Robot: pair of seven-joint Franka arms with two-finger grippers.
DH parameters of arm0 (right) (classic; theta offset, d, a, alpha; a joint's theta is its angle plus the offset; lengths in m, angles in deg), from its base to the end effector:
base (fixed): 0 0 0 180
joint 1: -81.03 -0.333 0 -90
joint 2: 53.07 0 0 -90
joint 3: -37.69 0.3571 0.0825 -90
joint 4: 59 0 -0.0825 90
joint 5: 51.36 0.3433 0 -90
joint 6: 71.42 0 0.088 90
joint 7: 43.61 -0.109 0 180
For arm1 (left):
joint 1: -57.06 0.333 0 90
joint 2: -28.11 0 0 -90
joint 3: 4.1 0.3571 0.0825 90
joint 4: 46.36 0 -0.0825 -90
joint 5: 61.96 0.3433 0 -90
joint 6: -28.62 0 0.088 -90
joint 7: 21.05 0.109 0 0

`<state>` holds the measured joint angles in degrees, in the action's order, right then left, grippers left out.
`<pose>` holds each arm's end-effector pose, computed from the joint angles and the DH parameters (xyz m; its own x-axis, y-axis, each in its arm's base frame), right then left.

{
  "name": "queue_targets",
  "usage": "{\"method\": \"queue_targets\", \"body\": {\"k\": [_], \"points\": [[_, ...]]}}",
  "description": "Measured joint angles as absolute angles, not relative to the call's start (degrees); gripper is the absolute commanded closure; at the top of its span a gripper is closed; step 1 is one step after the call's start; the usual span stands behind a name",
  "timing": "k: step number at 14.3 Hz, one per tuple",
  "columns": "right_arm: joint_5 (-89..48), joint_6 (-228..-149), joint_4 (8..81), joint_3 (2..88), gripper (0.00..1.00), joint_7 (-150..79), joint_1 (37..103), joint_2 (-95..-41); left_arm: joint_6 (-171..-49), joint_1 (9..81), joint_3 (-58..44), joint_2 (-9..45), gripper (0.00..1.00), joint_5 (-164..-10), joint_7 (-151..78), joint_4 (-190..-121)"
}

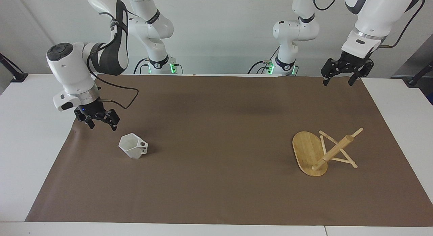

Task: Hang cup on rack
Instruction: 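Reach the right gripper to the white hexagonal cup and grasp its rim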

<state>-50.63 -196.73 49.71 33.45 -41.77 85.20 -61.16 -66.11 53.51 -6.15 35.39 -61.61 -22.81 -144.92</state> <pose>0.5728 -0.0820 0.4992 0.9819 -0.1179 0.1483 -0.1197 -0.9928 0.0038 0.4737 -0.0472 0.6689 0.9959 -0.0673 0.0604 -0.0669 -0.9977 -0.0088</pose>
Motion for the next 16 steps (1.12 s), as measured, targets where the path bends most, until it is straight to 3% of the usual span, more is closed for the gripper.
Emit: {"method": "queue_targets", "body": {"k": [16], "points": [[-50.63, -200.99, 50.11, 35.24, 0.0, -45.09, 84.82, -66.66, -66.11, 53.52, -6.15, 35.39, 0.0, -61.61, -22.81, -144.92]]}}
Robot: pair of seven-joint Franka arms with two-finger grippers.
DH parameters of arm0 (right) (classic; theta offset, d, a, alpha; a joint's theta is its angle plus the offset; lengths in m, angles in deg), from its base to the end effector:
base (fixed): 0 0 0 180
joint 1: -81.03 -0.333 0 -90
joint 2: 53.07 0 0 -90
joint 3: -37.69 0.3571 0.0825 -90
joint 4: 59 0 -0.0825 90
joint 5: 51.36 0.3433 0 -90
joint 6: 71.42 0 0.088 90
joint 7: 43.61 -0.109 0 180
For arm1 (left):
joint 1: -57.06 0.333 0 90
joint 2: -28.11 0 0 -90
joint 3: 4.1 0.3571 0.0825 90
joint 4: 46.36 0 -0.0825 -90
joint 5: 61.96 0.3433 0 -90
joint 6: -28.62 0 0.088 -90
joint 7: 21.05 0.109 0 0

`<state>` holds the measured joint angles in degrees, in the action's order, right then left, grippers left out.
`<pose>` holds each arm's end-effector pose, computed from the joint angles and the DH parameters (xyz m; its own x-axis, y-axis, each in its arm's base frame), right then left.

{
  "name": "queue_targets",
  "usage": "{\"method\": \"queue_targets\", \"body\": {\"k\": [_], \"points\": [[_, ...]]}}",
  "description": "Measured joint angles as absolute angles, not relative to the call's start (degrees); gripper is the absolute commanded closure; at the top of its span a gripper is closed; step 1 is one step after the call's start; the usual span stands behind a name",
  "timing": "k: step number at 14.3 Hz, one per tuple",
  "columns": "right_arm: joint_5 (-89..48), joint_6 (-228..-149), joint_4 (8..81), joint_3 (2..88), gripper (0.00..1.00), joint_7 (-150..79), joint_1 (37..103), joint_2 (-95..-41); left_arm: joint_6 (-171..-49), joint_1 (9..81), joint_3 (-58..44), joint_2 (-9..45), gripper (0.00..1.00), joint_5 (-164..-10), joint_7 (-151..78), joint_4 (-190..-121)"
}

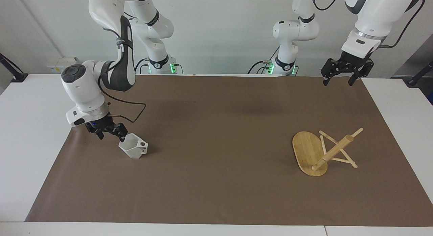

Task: Hang cup on rack
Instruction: 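Reach the right gripper to the white hexagonal cup and grasp its rim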

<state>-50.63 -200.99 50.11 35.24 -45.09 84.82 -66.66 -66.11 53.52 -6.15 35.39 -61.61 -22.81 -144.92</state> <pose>0.5946 -0.0628 0.4471 0.9830 -0.1392 0.1198 -0.1398 -0.9902 -0.0038 0.4737 -0.0471 0.6689 0.9959 -0.0671 0.0604 -0.0667 -0.9977 -0.0088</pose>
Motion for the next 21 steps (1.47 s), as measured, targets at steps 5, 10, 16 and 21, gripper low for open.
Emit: {"method": "queue_targets", "body": {"k": [5, 10, 16, 21], "points": [[-50.63, -203.83, 50.94, 35.55, 0.0, -45.09, 84.61, -67.85, -66.11, 53.52, -6.15, 35.39, 0.0, -61.61, -22.81, -144.92], [-50.63, -204.41, 51.11, 35.55, 0.0, -45.09, 84.61, -68.57, -66.11, 53.52, -6.15, 35.39, 0.0, -61.61, -22.81, -144.92], [-50.63, -204.41, 51.11, 35.55, 0.12, -45.09, 84.61, -68.57, -66.11, 53.52, -6.15, 35.39, 0.0, -61.61, -22.81, -144.92], [-50.63, -204.4, 51.11, 35.55, 0.58, -45.09, 84.61, -68.57, -66.11, 53.52, -6.15, 35.39, 0.0, -61.61, -22.81, -144.92]]}}
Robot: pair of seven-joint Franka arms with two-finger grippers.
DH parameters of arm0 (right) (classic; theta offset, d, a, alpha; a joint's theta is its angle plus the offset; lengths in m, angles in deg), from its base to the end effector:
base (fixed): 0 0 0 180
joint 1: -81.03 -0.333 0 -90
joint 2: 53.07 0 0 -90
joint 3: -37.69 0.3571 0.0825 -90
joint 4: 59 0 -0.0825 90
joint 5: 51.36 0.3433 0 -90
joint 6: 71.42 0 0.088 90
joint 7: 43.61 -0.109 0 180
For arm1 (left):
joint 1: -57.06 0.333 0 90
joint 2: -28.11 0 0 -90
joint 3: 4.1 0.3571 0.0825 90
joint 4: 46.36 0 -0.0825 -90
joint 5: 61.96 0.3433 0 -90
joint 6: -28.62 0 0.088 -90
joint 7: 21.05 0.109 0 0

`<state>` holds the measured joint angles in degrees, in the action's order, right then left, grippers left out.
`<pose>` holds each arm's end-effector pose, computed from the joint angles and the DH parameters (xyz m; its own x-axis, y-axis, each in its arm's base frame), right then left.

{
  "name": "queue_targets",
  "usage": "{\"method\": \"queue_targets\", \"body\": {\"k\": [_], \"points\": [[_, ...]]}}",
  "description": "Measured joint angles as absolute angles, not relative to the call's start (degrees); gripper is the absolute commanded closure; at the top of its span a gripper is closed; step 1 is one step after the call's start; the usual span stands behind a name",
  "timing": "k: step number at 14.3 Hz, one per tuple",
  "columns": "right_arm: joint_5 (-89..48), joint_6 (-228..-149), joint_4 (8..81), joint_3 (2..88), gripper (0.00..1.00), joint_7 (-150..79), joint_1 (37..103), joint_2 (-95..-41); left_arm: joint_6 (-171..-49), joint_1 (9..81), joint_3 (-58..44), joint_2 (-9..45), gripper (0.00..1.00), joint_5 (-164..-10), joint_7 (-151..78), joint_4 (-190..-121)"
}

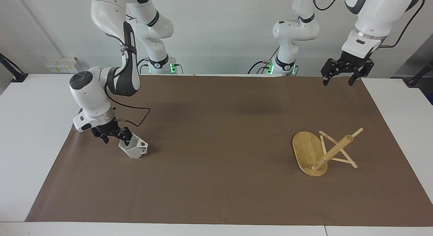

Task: Hang cup on rack
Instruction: 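Reach the right gripper to the white hexagonal cup and grasp its rim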

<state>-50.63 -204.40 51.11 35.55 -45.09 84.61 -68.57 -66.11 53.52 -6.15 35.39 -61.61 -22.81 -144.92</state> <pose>0.6005 -0.0581 0.4255 0.9831 -0.1305 0.1284 -0.1311 -0.9914 -0.0037 0.4737 -0.0471 0.6689 0.9959 -0.0671 0.0604 -0.0667 -0.9977 -0.0088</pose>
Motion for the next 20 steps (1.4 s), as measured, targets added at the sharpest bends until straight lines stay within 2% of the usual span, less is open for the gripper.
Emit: {"method": "queue_targets", "body": {"k": [2, 10, 20], "points": [[-50.63, -204.4, 51.11, 35.55, 0.69, -45.09, 84.61, -68.57, -66.11, 53.52, -6.15, 35.39, 0.0, -61.61, -22.81, -144.92], [-50.63, -204.38, 51.11, 35.55, 1.0, -45.09, 84.59, -68.57, -66.11, 53.52, -6.15, 35.39, 0.0, -61.61, -22.81, -144.92], [-50.52, -202.42, 49.52, 35.59, 1.0, -45.09, 84.55, -68.48, -66.11, 53.52, -6.15, 35.39, 0.0, -61.61, -22.81, -144.92]]}}
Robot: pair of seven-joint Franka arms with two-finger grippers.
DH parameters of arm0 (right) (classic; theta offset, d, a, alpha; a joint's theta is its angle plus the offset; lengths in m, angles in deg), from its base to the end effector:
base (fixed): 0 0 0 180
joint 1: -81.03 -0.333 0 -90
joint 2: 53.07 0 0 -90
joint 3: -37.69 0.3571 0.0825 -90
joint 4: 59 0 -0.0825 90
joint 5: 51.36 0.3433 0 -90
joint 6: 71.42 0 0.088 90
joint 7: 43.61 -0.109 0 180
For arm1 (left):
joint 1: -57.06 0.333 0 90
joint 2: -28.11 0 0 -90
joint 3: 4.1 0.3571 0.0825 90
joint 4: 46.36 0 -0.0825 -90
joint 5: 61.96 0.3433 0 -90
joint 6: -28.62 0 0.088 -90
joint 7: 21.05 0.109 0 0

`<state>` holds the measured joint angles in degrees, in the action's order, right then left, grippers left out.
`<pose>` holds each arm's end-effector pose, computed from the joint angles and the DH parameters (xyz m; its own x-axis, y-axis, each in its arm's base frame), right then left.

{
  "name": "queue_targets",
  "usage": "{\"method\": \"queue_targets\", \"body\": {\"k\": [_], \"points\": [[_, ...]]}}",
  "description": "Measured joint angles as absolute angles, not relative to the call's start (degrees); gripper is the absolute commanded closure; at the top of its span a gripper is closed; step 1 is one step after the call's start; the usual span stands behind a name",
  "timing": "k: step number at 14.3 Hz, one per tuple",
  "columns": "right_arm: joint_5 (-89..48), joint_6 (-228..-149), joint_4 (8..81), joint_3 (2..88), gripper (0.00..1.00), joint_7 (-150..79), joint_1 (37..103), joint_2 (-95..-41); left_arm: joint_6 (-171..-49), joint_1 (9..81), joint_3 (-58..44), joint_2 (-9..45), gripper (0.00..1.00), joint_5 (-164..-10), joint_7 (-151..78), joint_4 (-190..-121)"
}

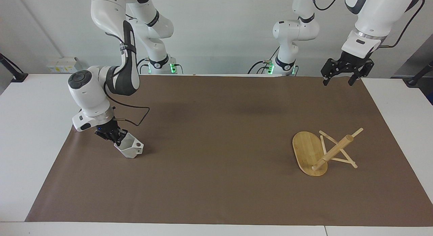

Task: Hang cup on rack
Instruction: 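Reach the right gripper to the white hexagonal cup and grasp its rim, then lift the white cup with the right gripper and carry it toward the rack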

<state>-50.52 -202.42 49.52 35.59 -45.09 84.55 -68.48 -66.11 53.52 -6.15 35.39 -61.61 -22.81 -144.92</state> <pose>0.6033 -0.0572 0.4349 0.9838 -0.1299 0.1232 -0.1302 -0.9915 -0.0056 0.4737 -0.0471 0.6689 0.9959 -0.0671 0.0604 -0.0667 -0.9977 -0.0088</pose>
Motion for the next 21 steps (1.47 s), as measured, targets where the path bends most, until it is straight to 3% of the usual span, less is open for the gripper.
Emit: {"method": "queue_targets", "body": {"k": [21], "points": [[-50.61, -181.4, 33.64, 36.41, 1.0, -45.09, 84.41, -65.95, -66.11, 53.52, -6.15, 35.39, 0.0, -61.61, -22.81, -144.92]]}}
